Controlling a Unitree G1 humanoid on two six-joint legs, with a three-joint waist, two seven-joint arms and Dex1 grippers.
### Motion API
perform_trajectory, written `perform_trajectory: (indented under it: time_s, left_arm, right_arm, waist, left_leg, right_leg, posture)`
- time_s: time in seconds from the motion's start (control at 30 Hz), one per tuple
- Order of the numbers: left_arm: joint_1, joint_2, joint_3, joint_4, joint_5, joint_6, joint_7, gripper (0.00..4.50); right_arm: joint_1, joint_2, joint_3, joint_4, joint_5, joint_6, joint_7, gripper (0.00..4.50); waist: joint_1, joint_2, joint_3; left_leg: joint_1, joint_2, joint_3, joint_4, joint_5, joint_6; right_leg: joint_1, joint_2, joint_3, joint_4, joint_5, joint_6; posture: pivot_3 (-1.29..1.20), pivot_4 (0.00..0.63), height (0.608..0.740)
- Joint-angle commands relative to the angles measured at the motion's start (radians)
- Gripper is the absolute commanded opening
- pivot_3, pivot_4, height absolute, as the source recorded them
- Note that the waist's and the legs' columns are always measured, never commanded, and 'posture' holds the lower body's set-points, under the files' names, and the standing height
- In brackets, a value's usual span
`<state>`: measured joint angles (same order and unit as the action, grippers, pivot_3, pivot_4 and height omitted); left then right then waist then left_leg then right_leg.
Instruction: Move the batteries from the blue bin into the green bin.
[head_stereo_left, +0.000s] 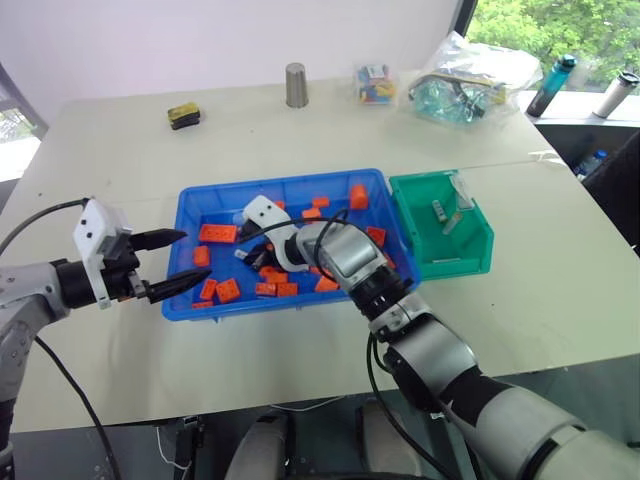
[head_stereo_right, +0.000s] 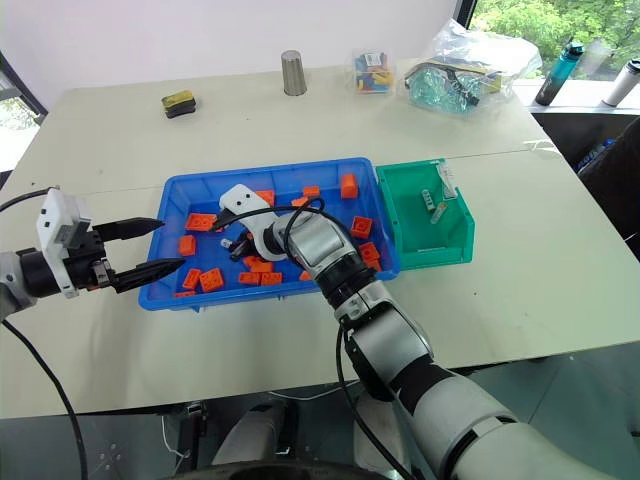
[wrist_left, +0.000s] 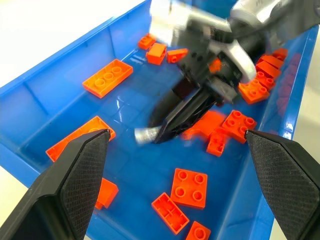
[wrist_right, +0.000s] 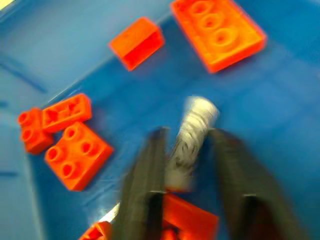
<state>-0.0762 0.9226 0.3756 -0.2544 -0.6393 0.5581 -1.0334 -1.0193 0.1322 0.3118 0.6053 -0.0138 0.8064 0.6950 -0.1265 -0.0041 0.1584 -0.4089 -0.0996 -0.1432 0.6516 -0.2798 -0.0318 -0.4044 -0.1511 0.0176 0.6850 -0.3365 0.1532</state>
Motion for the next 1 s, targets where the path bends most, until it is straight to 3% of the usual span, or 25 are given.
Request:
perform_trajectory:
  time_s: [0.03,0.27,0.47,0.67,0.8,0.9,1.0]
  left_arm:
    - [-0.024,0.011,0.012,0.006,0.007,-0.021,-0.005,4.5]
    - [-0.068,-0.005,-0.02,0.012,-0.017,0.001,-0.017,4.5]
    - [-0.13,-0.045,-0.103,-0.04,-0.048,0.02,-0.024,4.5]
    - [-0.232,-0.084,-0.18,-0.03,-0.054,0.029,-0.035,4.5]
    - [-0.28,-0.089,-0.216,0.006,-0.043,0.021,-0.062,4.5]
    - [-0.311,-0.093,-0.238,0.033,-0.032,0.012,-0.08,4.5]
    - [-0.334,-0.097,-0.257,0.05,-0.025,0.008,-0.098,4.5]
  right_arm:
    - [0.007,0.004,0.019,-0.029,0.01,0.024,0.006,0.07]
    - [-0.081,-0.038,-0.097,-0.071,0.075,0.032,0.003,0.07]
    - [-0.138,-0.306,-0.319,-0.354,0.218,0.289,0.02,0.07]
    - [0.008,-0.68,-0.447,-0.606,0.272,0.487,0.023,0.07]
    - [0.189,-0.829,-0.505,-0.728,0.296,0.542,0.015,0.07]
    - [0.315,-0.861,-0.54,-0.788,0.306,0.554,-0.013,0.07]
    - [0.371,-0.852,-0.55,-0.796,0.309,0.532,-0.049,1.54]
  waist:
    - [0.001,0.0,0.0]
    - [0.003,0.0,0.0]
    - [0.022,0.0,0.0]
    - [0.053,-0.001,0.0]
    - [0.056,-0.001,0.0]
    - [0.056,-0.001,0.0]
    - [0.056,-0.001,0.0]
  left_leg:
    - [0.0,0.0,0.0,0.0,0.0,0.0]
    - [0.0,0.0,0.0,0.0,0.0,0.0]
    - [-0.001,-0.002,-0.001,0.002,0.0,0.0]
    - [-0.001,-0.003,0.002,0.002,0.0,0.001]
    - [-0.001,-0.002,0.006,0.002,0.0,0.001]
    - [-0.001,-0.002,0.007,0.002,0.0,0.001]
    - [-0.001,-0.002,0.008,0.003,0.0,0.001]
  right_leg:
    - [0.0,0.0,0.0,0.0,0.0,0.0]
    - [0.0,0.0,0.0,0.0,0.0,0.0]
    - [0.0,-0.002,0.0,0.0,0.0,0.0]
    - [0.001,-0.003,0.0,-0.001,0.0,0.0]
    - [0.0,-0.003,0.002,-0.001,0.0,0.0]
    - [0.0,-0.003,0.002,-0.001,0.0,0.0]
    - [0.0,-0.003,0.002,-0.001,0.0,0.0]
  posture:
    - [0.0,0.15,0.727]
    - [0.0,0.15,0.727]
    - [0.0,0.15,0.727]
    - [0.0,0.15,0.727]
    - [0.0,0.15,0.727]
    - [0.0,0.15,0.727]
    - [0.0,0.15,0.727]
